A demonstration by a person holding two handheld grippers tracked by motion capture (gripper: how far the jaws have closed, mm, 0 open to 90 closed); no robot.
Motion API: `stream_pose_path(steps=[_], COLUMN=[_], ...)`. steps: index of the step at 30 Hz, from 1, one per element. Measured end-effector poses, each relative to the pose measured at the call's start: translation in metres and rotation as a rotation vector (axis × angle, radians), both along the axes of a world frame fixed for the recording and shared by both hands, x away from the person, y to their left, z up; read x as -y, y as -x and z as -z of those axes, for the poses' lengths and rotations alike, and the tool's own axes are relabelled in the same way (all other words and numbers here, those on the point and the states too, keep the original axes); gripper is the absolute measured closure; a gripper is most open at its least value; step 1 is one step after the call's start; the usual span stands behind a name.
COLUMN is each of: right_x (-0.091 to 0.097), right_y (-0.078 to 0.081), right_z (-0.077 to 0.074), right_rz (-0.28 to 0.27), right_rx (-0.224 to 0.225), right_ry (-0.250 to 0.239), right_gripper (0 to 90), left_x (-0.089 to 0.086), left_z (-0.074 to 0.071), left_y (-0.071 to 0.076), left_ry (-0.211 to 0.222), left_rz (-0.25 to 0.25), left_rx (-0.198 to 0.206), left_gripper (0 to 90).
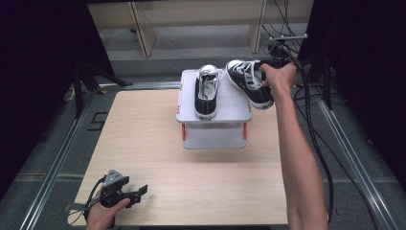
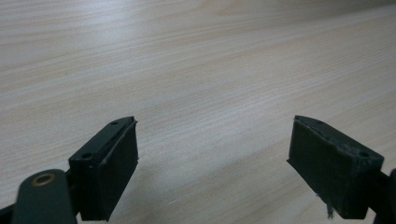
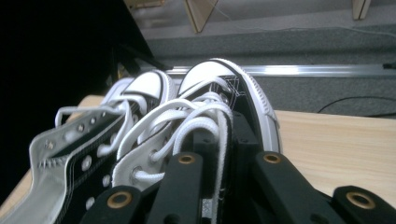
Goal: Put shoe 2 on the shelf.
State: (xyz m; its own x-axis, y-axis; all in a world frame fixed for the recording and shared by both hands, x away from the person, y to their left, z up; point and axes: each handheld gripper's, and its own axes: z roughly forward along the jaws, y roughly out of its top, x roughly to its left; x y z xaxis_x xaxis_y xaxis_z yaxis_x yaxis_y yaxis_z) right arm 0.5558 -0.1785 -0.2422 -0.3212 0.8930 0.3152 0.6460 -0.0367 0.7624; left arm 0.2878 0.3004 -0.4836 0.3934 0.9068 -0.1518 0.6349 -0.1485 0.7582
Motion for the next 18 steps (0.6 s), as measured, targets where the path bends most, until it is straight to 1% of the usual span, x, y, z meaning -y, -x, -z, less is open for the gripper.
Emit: stream_pose_path(steps=[1, 2, 3, 4, 5, 6, 7, 8, 10, 11, 12, 13, 14, 15, 16, 17, 18], right_x=[-0.002, -0.003, -0.004, -0.007, -0.008, -0.011, -0.013, -0.015, -0.021, -0.022, -0.025, -0.028, -0.03, -0.033, -0.037, -0.037, -0.039], right_y=[-0.003, -0.005, -0.007, -0.009, -0.01, -0.012, -0.013, -0.013, -0.015, -0.016, -0.016, -0.017, -0.017, -0.017, -0.017, -0.017, -0.016], right_z=[0.002, 0.002, 0.004, 0.004, 0.005, 0.006, 0.007, 0.007, 0.009, 0.009, 0.01, 0.01, 0.012, 0.012, 0.015, 0.017, 0.017], right_rz=[0.022, 0.03, 0.033, 0.046, 0.051, 0.06, 0.066, 0.072, 0.071, 0.063, 0.072, 0.079, 0.084, 0.095, 0.115, 0.116, 0.132], right_rx=[-0.003, -0.005, -0.003, -0.003, -0.005, -0.003, 0.0, -0.009, -0.006, -0.003, -0.005, -0.008, -0.001, -0.01, -0.002, 0.024, 0.011], right_ry=[-0.01, -0.019, -0.022, -0.025, -0.026, -0.028, -0.024, -0.027, -0.015, -0.02, -0.022, -0.023, -0.029, -0.037, -0.009, 0.023, 0.011], right_gripper=[85.1, 85.1, 85.1, 85.0, 85.0, 85.0, 85.0, 85.0, 85.0, 85.0, 85.0, 85.0, 85.0, 84.9, 84.9, 84.9, 84.8], left_x=[0.0, 0.0, 0.0, -0.001, 0.0, -0.001, -0.001, -0.002, -0.002, -0.001, -0.001, 0.0, 0.0, 0.0, 0.0, 0.0, 0.0], left_z=[0.0, 0.0, -0.001, 0.0, 0.0, 0.0, 0.0, 0.0, 0.0, 0.0, 0.0, 0.0, 0.0, 0.001, 0.001, 0.001, 0.001], left_y=[0.0, 0.0, 0.0, 0.0, 0.0, 0.0, 0.0, 0.0, 0.0, 0.0, 0.0, 0.0, 0.0, -0.001, -0.001, 0.0, 0.0], left_ry=[0.001, 0.0, -0.017, -0.014, -0.002, -0.002, -0.009, -0.02, -0.015, -0.014, -0.016, -0.001, 0.001, -0.01, -0.007, -0.011, -0.012], left_rz=[0.0, 0.0, -0.002, 0.003, 0.003, 0.002, 0.0, 0.003, 0.0, 0.001, 0.001, 0.002, 0.005, 0.007, 0.008, 0.006, 0.008], left_rx=[0.0, 0.0, -0.005, -0.001, 0.002, -0.001, -0.002, -0.001, -0.001, -0.002, -0.002, -0.004, -0.003, -0.004, -0.004, -0.006, -0.006], left_gripper=[15.3, 15.3, 15.3, 15.3, 15.3, 15.3, 15.3, 15.3, 15.3, 15.3, 15.3, 15.3, 15.3, 15.3, 15.3, 15.3, 15.3])
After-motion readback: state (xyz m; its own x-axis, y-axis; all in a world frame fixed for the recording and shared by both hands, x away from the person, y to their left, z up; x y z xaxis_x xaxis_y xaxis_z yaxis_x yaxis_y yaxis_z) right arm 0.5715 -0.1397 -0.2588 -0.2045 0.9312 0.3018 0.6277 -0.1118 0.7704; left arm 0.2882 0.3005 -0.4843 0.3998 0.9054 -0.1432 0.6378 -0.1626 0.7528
